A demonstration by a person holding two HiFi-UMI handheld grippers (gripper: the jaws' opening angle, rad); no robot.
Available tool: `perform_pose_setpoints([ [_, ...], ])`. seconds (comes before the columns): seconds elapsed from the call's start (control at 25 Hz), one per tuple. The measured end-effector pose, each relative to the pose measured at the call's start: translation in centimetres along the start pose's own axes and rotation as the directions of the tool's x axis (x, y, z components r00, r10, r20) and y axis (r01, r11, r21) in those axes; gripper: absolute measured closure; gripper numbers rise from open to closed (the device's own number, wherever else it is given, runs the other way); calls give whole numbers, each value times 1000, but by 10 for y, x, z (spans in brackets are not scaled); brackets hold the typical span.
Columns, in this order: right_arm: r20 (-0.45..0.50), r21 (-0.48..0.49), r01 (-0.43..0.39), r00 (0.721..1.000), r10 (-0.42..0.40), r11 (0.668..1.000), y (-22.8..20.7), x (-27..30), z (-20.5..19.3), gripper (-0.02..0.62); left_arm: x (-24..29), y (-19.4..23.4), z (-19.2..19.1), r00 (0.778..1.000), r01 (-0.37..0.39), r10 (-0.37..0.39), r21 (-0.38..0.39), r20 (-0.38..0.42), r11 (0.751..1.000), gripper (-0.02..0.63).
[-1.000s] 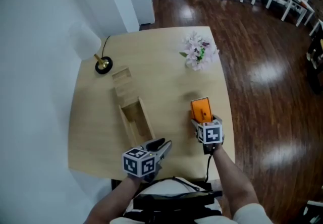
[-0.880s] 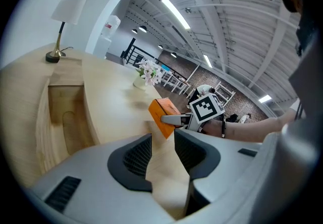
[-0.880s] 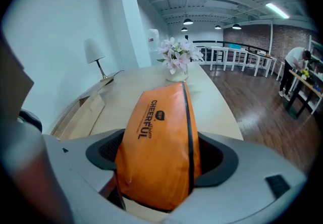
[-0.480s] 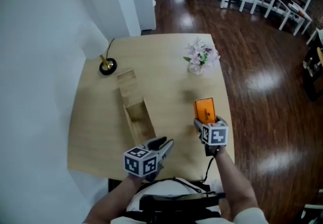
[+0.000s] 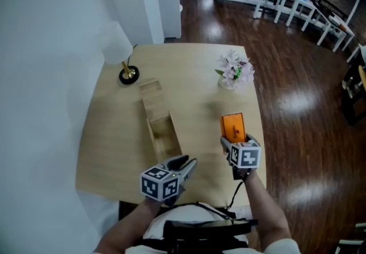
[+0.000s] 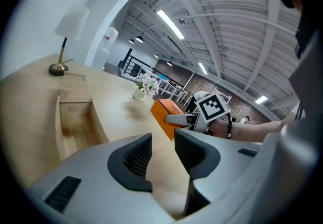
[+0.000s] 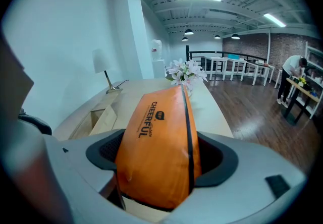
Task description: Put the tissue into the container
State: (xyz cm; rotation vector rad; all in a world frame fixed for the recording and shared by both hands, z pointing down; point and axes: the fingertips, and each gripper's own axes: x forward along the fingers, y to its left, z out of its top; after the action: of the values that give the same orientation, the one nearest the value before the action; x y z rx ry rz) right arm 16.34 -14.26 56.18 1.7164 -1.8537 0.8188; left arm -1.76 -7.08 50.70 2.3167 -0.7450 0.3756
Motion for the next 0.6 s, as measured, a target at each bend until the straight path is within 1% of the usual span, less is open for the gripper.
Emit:
perform_pose_setpoints([
  [0.24,7,-25,-10,1000,10,1000,22,1,11,173,-15,14,2,1000,-18,18,-3,14,1000,463],
  [0.6,17,-56,-55,998,56,997,71,10,21,173,-41,44,2,998,-55,55,-16,25,998,463],
])
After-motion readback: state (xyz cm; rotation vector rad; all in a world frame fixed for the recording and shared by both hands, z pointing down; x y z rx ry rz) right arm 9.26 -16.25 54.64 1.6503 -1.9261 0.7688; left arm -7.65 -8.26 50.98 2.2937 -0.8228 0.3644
